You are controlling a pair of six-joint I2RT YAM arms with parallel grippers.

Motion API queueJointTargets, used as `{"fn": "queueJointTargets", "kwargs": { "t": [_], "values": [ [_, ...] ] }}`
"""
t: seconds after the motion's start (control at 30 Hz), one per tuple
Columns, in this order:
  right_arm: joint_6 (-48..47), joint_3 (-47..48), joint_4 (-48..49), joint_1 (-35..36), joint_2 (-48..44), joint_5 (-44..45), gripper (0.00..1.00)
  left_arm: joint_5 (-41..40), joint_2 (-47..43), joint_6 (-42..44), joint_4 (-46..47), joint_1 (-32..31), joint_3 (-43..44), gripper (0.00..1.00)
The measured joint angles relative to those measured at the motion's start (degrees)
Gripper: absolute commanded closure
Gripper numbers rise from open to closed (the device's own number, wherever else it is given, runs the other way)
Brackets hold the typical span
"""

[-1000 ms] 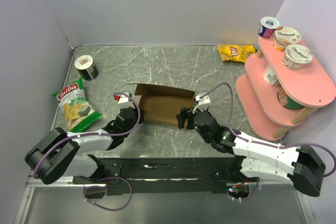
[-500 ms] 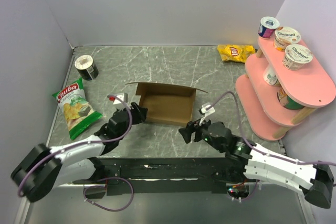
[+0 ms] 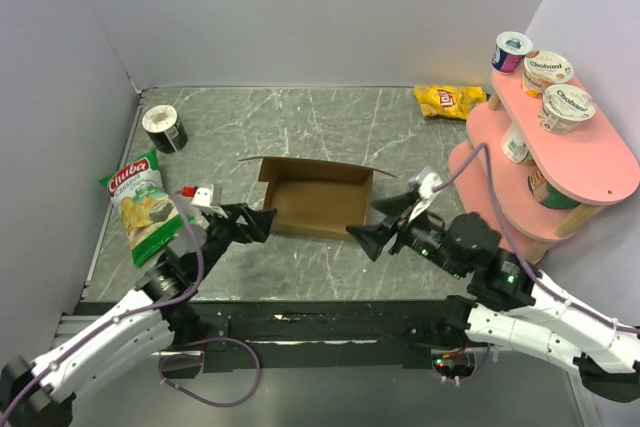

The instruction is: Fold the paper box

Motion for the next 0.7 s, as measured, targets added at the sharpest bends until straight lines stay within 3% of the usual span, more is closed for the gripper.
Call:
{"fn": "queueJointTargets", "kwargs": {
  "t": [0.13,0.27,0.33,0.47,0.57,0.7],
  "values": [
    [-1.9,9.4,0.3,0.0,3.9,-0.4,0.08,5.9,-5.1,4.1,-5.5,0.0,7.2,0.03],
    [-3.4,17.3,0.0,-0.1,9.7,2.2,0.06,11.9,-2.2,6.4,-7.7,0.0,19.5,0.04],
    [-3.6,21.5,-0.2,-1.6,13.9,3.9,0.1,13.5,1.6,7.4,-8.7,0.0,26.0,0.04],
    [-1.3,25.9,0.8,-11.6,20.7,0.9,0.18,15.7,11.6,8.9,-9.6,1.2,37.8,0.04],
    [1.4,26.0,2.1,-19.4,26.7,-2.4,0.21,22.1,22.0,8.2,-7.6,7.3,45.7,0.04],
    [3.0,26.0,2.4,-21.7,34.9,-3.0,0.23,28.1,33.8,5.6,-4.4,14.7,47.3,0.04]
  ]
}}
